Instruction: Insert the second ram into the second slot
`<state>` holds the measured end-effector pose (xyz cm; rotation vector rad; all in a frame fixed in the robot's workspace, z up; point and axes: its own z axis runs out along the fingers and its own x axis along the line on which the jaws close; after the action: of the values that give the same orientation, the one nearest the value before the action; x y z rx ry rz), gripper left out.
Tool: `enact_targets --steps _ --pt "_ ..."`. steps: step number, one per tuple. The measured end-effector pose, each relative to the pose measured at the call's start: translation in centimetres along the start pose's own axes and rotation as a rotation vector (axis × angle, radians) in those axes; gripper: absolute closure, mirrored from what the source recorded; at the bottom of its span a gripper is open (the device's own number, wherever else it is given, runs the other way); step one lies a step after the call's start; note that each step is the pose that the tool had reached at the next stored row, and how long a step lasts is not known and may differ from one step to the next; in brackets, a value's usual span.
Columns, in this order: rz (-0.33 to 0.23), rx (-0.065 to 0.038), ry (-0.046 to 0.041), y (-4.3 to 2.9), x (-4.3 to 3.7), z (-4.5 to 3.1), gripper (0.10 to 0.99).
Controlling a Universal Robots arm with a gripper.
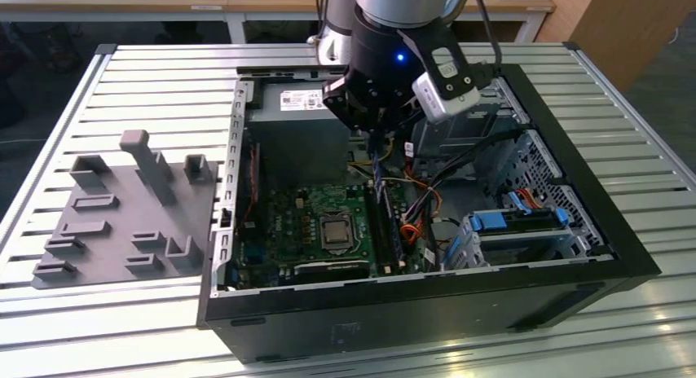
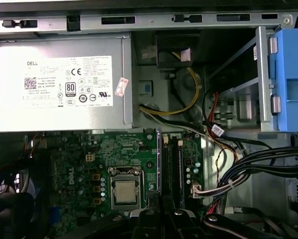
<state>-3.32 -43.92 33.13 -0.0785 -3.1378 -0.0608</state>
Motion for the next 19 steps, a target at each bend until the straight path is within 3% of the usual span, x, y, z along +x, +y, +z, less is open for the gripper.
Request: enact_targets --steps 19 --pt "0.0 0.0 0.0001 -0.02 0.0 0.59 0.949"
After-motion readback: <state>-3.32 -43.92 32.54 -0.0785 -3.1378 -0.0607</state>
